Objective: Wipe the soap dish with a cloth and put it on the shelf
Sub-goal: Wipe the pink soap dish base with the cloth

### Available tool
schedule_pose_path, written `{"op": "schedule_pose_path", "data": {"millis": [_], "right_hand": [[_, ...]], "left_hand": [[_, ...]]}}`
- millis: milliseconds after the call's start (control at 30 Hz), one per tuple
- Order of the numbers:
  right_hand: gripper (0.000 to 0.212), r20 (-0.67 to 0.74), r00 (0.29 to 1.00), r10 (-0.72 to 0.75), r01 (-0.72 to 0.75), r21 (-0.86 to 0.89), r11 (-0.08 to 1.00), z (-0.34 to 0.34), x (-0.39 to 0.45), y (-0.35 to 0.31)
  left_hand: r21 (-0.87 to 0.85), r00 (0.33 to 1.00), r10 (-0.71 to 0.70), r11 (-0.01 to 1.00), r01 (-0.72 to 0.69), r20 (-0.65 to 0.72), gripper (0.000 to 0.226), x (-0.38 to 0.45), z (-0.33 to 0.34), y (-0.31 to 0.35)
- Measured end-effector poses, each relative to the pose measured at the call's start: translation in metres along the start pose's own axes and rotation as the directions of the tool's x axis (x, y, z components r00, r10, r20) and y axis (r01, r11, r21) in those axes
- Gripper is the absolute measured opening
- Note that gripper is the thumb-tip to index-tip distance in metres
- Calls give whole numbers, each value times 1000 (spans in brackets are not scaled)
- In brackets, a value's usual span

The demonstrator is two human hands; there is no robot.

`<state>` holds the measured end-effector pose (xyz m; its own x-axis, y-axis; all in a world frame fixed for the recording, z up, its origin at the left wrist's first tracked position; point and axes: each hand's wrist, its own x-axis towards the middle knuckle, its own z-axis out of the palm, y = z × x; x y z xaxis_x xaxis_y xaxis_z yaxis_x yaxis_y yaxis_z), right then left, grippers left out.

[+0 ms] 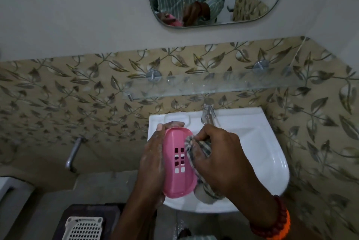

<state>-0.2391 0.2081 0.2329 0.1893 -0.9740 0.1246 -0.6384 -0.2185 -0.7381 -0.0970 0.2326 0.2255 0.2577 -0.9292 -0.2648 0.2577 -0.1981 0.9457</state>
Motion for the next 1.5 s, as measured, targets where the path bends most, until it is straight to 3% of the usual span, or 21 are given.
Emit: {"op": "schedule_pose_path", "data": {"millis": [133, 267, 367, 500, 667, 733, 867, 967, 1100, 1200, 1267, 1400, 1500], "right_hand": [[8, 148, 989, 15, -24, 64, 998, 13, -33, 1], [7, 150, 988, -45, 10, 232, 973, 17, -42, -7], [7, 135, 974, -180, 151, 203, 967, 15, -40, -20], [12, 64, 963, -262, 251, 145, 957, 12, -24, -23], [13, -101, 972, -210, 222, 130, 966, 11, 3, -23], [15, -66, 978, -198, 206, 152, 967, 13, 0, -22], [22, 152, 942, -299, 263, 219, 940, 19, -28, -17], [32, 212, 902, -376, 352, 143, 925, 18, -39, -7], [36, 317, 841, -438, 511, -202, 836, 9, -38, 8], [32, 327, 857, -399, 496, -310, 811, 3, -28, 16], [30, 321, 858, -401, 486, -252, 837, 4, -28, 13], [28, 254, 871, -421, 406, 110, 907, 9, -37, -6], [28, 163, 906, -391, 344, 256, 903, 14, -39, -18]], "left_hand": [[-82, 1000, 3, 997, -3, 0, 53, 11, -7, 8], [-147, 990, -136, 979, 139, 32, 73, 16, -6, 0], [-202, 970, -226, 950, 239, 84, 91, 16, 2, -6], [-319, 965, -204, 915, 248, 165, 62, 17, 3, -11], [-271, 943, -224, 918, 289, 248, 59, 8, 5, -18], [-254, 954, -210, 931, 262, 214, 57, 11, 1, -15], [-204, 975, -130, 965, 166, 178, 51, 26, -14, -1], [-139, 966, -140, 975, 172, 217, 54, 26, -15, 2], [-147, 948, -168, 966, 213, 269, 60, 23, -16, 0], [-122, 949, -158, 973, 197, 273, 59, 24, -18, 4], [-129, 955, -149, 974, 187, 257, 60, 27, -19, 7], [-126, 965, -126, 980, 157, 228, 64, 26, -16, 7], [-154, 961, -138, 972, 178, 240, 66, 24, -15, 0]]}}
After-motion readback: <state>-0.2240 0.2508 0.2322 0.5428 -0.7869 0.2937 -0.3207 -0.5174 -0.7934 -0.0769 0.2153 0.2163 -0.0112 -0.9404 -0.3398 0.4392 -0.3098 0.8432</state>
